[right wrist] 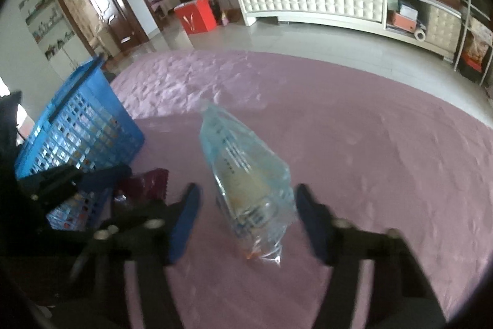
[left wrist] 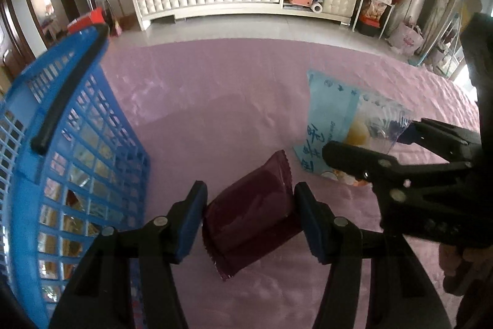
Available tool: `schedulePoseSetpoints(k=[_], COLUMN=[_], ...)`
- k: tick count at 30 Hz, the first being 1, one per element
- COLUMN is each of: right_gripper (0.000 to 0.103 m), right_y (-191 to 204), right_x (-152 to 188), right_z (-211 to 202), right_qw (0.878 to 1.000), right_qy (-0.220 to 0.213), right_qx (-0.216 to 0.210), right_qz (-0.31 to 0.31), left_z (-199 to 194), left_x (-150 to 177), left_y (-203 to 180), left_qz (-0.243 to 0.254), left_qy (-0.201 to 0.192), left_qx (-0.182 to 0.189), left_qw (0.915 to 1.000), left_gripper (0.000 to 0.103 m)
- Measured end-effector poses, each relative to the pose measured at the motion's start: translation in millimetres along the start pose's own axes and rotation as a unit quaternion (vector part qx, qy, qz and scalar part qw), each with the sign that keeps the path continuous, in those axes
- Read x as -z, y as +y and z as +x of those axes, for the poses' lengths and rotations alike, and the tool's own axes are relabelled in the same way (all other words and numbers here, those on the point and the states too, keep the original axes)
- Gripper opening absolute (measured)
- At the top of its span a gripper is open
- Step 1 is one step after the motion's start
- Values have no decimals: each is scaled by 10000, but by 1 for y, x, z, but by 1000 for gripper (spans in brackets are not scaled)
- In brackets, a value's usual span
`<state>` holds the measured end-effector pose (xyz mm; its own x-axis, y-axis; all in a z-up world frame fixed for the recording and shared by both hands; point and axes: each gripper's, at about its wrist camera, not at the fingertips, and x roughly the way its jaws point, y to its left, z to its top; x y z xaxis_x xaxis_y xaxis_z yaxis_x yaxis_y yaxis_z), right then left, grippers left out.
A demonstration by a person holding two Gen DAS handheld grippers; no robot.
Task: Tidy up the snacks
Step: 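Grasp the maroon packet with left tool while right tool grasps the clear blue-print bag, then carry both items to the basket and open left tool to drop the maroon packet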
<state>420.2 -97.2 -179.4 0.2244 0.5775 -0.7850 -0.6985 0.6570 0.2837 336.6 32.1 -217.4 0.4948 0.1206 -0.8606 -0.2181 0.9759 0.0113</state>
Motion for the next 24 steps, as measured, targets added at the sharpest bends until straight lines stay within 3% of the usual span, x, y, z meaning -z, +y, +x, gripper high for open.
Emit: schedulePoseSetpoints(k=[4, 12, 24], right_gripper=[42, 41, 41], right_y=[1, 14, 89], right_x=[4, 14, 11], right_z=[-6, -40, -139], right_qw=[9998, 9988, 9916], right_qy=[-53, -222, -710], right_qx=[124, 409, 969], right_qz=[-147, -152, -489], left_z=[-4, -41, -159], left_x=[-1, -1, 7], left_y=[1, -3, 9], left_qz=[27, 139, 255], left_qy=[-65, -421, -1268], left_qx=[22, 94, 241], left_qw=[10000, 9990, 9913], left_gripper=[56, 56, 56])
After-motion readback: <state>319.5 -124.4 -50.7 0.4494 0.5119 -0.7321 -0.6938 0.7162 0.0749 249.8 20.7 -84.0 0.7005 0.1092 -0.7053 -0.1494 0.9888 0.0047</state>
